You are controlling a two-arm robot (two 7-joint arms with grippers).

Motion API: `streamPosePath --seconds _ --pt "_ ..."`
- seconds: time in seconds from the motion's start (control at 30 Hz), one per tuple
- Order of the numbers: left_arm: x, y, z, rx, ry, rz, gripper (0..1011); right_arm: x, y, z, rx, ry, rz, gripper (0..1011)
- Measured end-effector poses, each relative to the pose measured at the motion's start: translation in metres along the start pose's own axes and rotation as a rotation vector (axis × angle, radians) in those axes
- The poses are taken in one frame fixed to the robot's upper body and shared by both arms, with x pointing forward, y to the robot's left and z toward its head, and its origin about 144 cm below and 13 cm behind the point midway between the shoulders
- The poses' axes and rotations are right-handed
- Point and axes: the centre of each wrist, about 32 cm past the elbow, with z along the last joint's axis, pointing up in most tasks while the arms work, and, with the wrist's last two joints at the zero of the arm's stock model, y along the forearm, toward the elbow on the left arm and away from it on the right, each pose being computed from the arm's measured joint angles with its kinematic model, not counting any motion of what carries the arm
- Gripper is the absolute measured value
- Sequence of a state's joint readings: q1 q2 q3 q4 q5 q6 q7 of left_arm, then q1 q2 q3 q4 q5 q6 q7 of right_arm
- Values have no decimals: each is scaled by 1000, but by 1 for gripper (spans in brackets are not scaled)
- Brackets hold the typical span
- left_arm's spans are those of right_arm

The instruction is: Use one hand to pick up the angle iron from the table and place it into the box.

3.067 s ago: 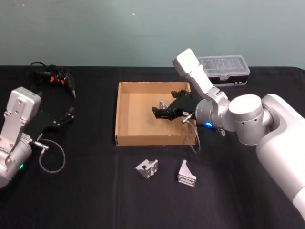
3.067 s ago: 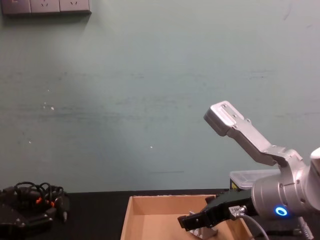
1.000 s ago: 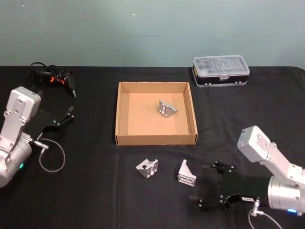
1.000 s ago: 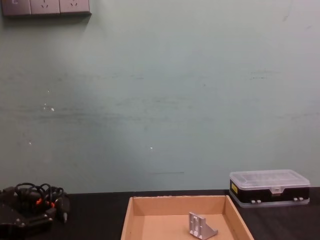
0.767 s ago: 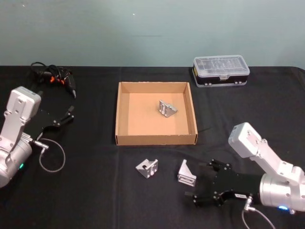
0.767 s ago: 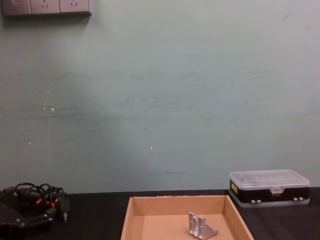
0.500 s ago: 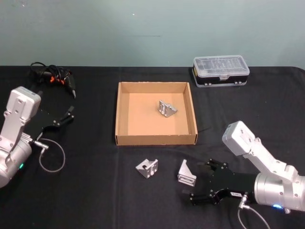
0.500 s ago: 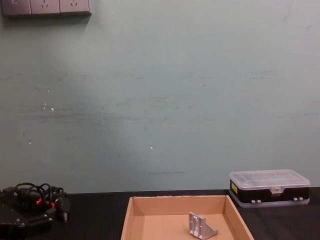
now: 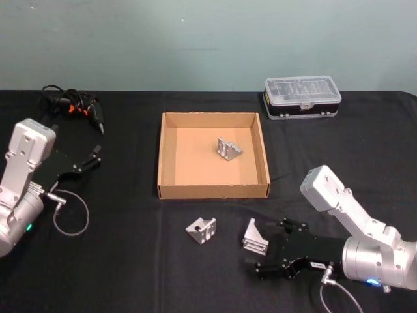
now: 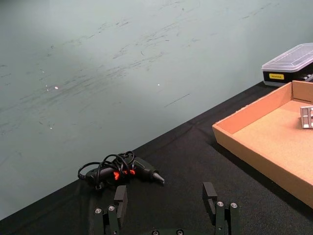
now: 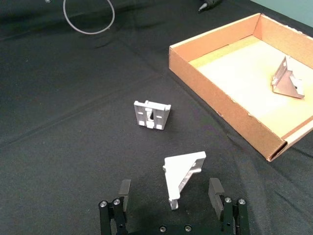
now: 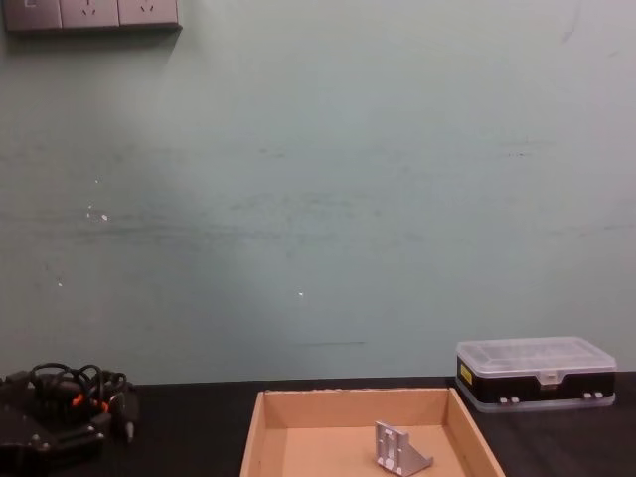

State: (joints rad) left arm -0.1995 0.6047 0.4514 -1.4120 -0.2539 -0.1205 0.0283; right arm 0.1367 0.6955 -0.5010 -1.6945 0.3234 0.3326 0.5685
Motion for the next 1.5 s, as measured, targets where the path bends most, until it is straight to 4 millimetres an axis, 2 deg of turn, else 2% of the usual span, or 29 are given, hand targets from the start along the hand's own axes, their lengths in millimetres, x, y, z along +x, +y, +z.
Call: streamPosePath --seconds 0.37,0.47,0.63,0.73,0.83,0.9,0.97,1.0,1.17,1.23,1.4,1.5 --pt "0 0 0 0 0 0 1011 0 0 0 2 1 0 1004" --pt "0 0 0 0 0 0 1011 0 0 0 2 1 0 958" --pt "0 0 0 0 0 0 1011 0 0 0 2 0 0 836" --pt "0 0 0 0 0 0 1011 0 0 0 2 0 0 707" --pt "0 0 0 0 0 0 1011 0 0 0 2 0 0 648" --pt "0 0 0 0 0 0 1011 0 0 0 2 0 1 549" --pt "0 0 0 0 0 0 1011 0 0 0 2 -1 1 533" --pt "0 0 0 0 0 0 1012 0 -1 0 2 -1 1 474" --pt "0 0 0 0 0 0 1011 0 -1 0 2 -1 2 329" --pt "0 0 0 0 0 0 1011 0 -1 0 2 -1 2 242" --pt "0 0 0 0 0 0 1011 0 -1 0 2 -1 2 114" --pt "0 0 0 0 0 0 1011 0 -1 0 2 -1 2 84"
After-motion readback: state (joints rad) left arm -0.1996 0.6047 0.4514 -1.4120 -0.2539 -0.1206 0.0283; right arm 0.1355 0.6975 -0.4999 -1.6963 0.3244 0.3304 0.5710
